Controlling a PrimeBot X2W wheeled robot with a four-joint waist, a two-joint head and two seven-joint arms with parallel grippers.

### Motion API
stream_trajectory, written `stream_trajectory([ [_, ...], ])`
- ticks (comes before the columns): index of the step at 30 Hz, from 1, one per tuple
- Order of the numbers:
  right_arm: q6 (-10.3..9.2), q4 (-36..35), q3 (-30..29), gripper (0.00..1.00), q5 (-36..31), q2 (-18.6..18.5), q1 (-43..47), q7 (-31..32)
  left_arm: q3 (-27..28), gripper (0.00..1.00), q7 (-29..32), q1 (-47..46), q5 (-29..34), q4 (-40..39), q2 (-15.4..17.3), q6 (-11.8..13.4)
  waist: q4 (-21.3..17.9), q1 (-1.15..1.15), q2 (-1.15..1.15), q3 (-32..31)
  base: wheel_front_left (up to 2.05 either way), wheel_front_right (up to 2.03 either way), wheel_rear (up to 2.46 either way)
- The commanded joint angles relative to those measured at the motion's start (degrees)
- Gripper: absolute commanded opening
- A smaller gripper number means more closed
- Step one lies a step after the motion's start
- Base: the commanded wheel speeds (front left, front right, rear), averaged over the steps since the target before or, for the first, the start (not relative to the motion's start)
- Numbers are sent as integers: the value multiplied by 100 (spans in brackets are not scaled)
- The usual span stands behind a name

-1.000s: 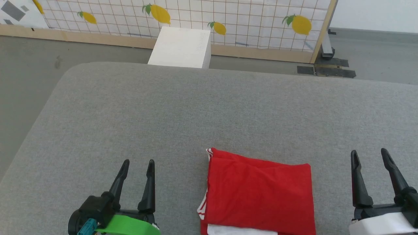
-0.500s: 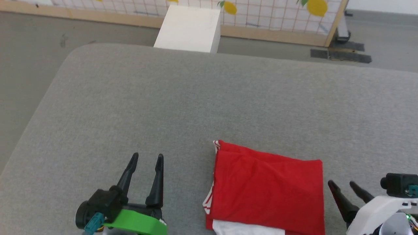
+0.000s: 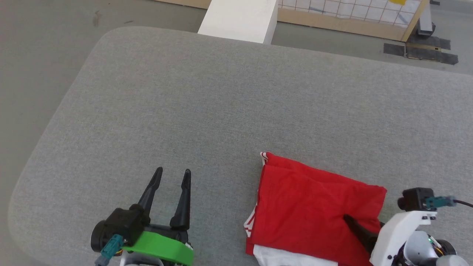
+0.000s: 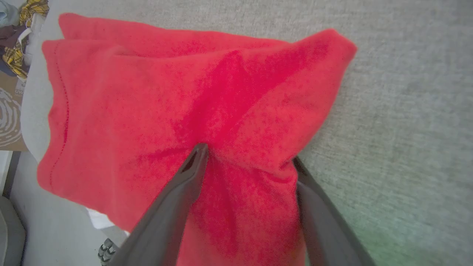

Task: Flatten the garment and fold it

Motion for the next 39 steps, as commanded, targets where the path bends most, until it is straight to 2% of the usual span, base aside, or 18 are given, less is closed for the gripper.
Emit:
stream_trajectory([
  [1,-8,176,157,82,-44,2,-30,42,-6,100,-28,-107,-7,9,-26,5,24,0,0,16,0,0,0],
  [2,-8,232,226,0,-95,-24,-66,-9,-21,100,-28,-114,-11,17,-26,8,19,0,0,9,0,0,0],
  [6,-8,329,438,0,-488,-250,-281,-292,-63,100,-28,-109,-43,36,-26,26,-141,0,0,-53,0,0,0],
  [12,-8,171,919,0,-1365,-979,-788,-478,-91,100,-28,-88,-257,30,-26,81,-800,0,0,-2,0,0,0],
  [18,-8,30,1497,0,-1932,-2189,-1474,-464,-178,100,-28,-307,-237,2,-26,79,-1634,0,0,435,0,0,0],
  [24,-8,195,1431,0,-2035,-3236,-2006,-555,-193,100,-28,-826,-86,12,-26,28,-2162,0,0,1062,0,0,0],
  [31,-8,1106,1157,0,-2068,-4241,-2188,-1083,-336,100,-28,-1421,45,64,-26,-26,-2258,0,0,1740,0,0,0],
  [39,-8,2309,404,0,-2291,-4617,-2421,-1818,-448,100,-28,-1849,86,94,1,-45,-1991,0,0,2349,0,0,0],
])
